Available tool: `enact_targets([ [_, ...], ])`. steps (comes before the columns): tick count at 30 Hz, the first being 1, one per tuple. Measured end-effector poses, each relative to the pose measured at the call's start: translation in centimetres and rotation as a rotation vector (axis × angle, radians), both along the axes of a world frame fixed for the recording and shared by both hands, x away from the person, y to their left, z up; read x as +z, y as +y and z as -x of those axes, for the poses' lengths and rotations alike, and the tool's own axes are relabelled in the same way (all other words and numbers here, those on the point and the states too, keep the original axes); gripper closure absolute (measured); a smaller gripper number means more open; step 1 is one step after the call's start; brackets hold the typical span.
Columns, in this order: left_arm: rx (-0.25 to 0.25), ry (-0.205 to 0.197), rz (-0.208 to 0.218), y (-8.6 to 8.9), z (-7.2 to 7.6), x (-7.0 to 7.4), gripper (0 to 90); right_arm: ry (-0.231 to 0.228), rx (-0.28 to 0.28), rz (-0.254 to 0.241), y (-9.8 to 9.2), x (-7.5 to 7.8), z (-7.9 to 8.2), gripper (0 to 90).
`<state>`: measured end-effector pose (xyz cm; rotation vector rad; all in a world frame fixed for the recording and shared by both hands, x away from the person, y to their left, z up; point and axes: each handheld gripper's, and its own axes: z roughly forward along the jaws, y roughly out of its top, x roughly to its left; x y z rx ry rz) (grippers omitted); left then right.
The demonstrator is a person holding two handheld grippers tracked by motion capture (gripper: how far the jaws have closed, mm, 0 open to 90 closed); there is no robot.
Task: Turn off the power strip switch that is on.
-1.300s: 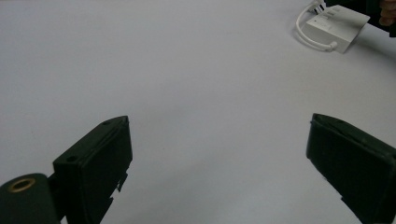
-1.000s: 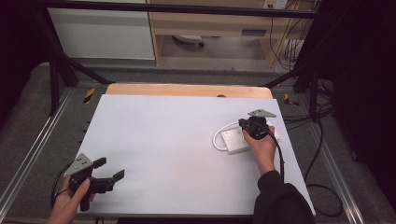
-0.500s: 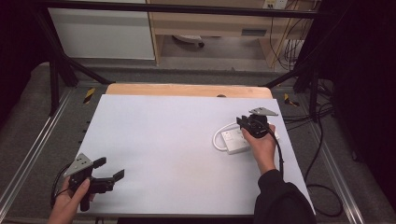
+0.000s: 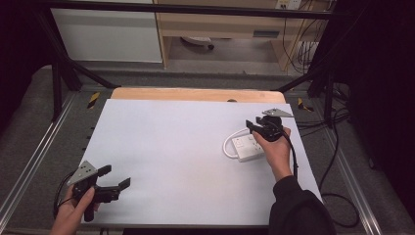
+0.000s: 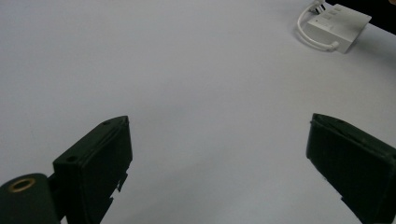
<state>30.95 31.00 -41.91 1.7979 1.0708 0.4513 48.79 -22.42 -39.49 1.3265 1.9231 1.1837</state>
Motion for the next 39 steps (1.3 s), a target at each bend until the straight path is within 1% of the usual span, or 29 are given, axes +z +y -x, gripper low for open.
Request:
enact_targets([
  [9,0.0,0.001,-0.003,-0.1,0.0,0.0,6.9,0.006,-0.002,-0.005,-0.3,0.2,0.1,46.5],
  [11,0.0,0.001,-0.003,-0.1,0.0,0.0,6.9,-0.001,0.002,-0.002,-0.3,0.3,0.2,45.0],
  [17,-0.001,0.001,-0.003,-0.1,0.0,0.0,6.9,-0.006,-0.001,-0.011,-0.4,0.7,0.4,34.5],
  [24,-0.004,-0.003,-0.004,0.0,0.1,0.0,6.9,0.004,-0.005,-0.02,-0.9,1.1,0.8,26.5],
  [28,-0.008,-0.004,-0.006,0.0,0.1,0.0,6.9,0.001,-0.004,-0.033,-1.1,1.5,1.0,19.1],
  [31,-0.01,-0.005,-0.01,0.0,0.1,0.0,6.9,-0.016,-0.005,-0.035,-1.2,1.9,1.2,11.2],
  [32,-0.009,-0.005,-0.009,0.0,0.1,0.0,6.9,-0.02,-0.006,-0.034,-1.2,2.0,1.3,9.9],
  [35,-0.007,-0.005,-0.008,0.0,0.2,0.0,6.9,-0.033,-0.009,-0.022,-1.0,2.5,1.6,6.4],
  [36,-0.007,-0.005,-0.008,0.0,0.2,0.0,6.9,-0.044,-0.008,-0.013,-1.0,2.6,1.7,5.8],
  [39,-0.008,-0.005,-0.006,-0.1,0.2,0.0,6.9,-0.061,0.001,-0.023,-0.8,3.0,2.2,5.2],
])
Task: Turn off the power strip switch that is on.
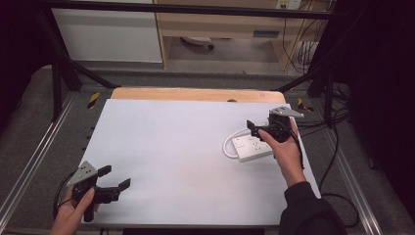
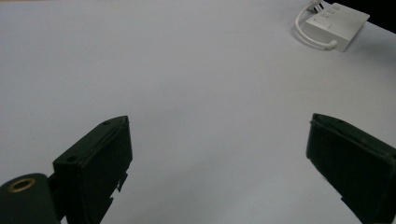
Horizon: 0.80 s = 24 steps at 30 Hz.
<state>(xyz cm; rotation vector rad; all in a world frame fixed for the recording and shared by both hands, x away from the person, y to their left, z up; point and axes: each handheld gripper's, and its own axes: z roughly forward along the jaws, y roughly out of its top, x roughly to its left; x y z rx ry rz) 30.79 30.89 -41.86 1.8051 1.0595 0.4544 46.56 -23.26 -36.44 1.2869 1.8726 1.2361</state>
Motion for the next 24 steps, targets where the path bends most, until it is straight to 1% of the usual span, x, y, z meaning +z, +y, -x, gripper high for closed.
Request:
enact_targets([
  [3,0.001,-0.001,-0.005,0.1,0.0,-0.1,6.9,-0.013,0.014,-0.009,-0.1,0.6,0.5,4.6],
  [4,0.004,-0.002,0.001,0.1,0.1,0.0,6.9,-0.016,0.014,-0.011,-0.1,0.7,0.6,4.5],
  [7,0.006,-0.001,0.001,0.2,0.1,0.0,6.9,-0.029,0.018,-0.025,-0.4,1.3,1.1,4.1],
  [9,0.006,-0.001,0.002,0.2,0.0,0.0,6.9,-0.042,0.017,-0.035,-0.6,1.6,1.5,4.1],
  [13,0.008,0.002,0.003,0.1,0.0,0.0,6.3,-0.08,0.018,-0.039,-1.2,2.3,2.5,3.5],
  [18,0.011,0.001,0.002,0.2,0.0,0.0,6.3,-0.128,0.017,-0.036,-2.1,3.0,4.0,1.8],
  [21,0.013,0.002,0.004,0.2,0.0,0.0,6.3,-0.149,0.018,-0.042,-2.6,3.2,5.2,1.5],
  [24,0.013,0.0,0.003,0.2,0.0,0.0,6.3,-0.168,0.024,-0.03,-3.0,3.2,6.4,1.5],
])
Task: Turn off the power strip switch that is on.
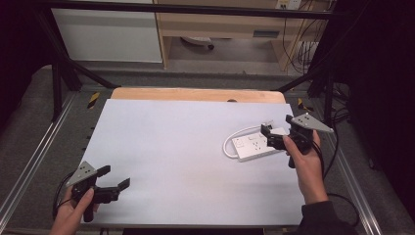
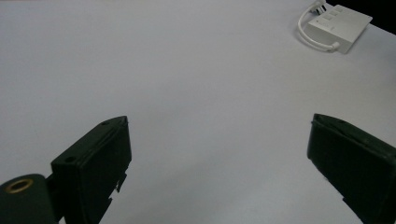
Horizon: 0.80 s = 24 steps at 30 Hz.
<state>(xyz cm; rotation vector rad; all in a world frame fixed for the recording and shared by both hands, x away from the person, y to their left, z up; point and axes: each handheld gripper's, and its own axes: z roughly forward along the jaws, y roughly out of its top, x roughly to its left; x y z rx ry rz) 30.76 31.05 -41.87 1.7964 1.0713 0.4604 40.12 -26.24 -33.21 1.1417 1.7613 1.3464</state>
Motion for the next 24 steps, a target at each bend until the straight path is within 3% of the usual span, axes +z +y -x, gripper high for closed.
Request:
enact_targets([
  [5,0.001,-0.002,0.001,0.0,0.0,0.0,6.3,-0.023,-0.008,0.02,-0.9,-0.6,2.4,1.2],
  [10,0.002,-0.004,0.001,0.0,0.0,0.0,6.2,-0.005,-0.023,0.032,-1.5,-2.8,4.2,1.5],
  [20,0.002,-0.005,-0.001,-0.1,0.0,0.0,6.3,0.086,0.014,0.058,-1.0,-8.2,5.5,1.8],
  [24,-0.002,-0.004,-0.001,-0.1,0.0,0.0,6.3,0.153,0.033,0.076,-0.5,-9.9,5.4,2.0],
])
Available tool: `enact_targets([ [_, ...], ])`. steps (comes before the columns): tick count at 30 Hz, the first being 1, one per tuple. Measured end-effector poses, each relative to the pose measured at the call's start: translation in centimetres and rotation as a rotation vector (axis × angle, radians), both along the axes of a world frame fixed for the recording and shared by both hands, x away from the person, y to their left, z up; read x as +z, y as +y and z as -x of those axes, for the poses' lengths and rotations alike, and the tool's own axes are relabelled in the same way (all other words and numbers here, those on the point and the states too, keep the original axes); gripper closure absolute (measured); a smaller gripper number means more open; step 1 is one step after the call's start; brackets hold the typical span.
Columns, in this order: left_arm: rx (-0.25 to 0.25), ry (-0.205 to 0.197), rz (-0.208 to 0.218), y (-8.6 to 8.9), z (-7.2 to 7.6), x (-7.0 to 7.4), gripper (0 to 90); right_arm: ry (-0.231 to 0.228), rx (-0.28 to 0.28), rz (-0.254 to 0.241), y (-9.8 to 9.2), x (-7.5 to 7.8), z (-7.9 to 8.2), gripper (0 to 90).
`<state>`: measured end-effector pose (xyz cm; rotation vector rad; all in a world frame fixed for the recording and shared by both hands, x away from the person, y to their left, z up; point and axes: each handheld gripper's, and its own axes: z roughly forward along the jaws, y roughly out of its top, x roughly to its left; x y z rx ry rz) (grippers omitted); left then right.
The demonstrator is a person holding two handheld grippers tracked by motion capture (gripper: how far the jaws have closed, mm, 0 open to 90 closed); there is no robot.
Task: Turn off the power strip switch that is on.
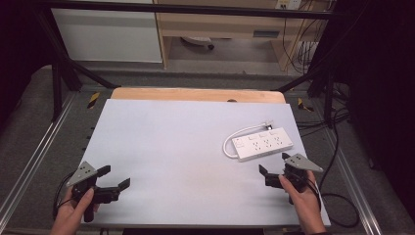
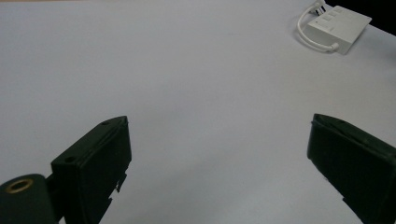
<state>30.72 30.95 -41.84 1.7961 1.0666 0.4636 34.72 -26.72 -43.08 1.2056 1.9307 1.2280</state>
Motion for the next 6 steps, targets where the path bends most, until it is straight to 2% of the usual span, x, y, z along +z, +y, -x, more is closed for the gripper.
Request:
enact_targets([
  [4,-0.005,-0.002,-0.003,-0.1,0.0,0.0,6.3,0.056,0.026,0.041,0.6,-1.3,-0.2,2.7],
  [6,-0.003,-0.003,-0.003,-0.1,0.0,0.0,6.2,0.066,0.007,0.06,0.6,-1.4,-0.4,2.5],
])
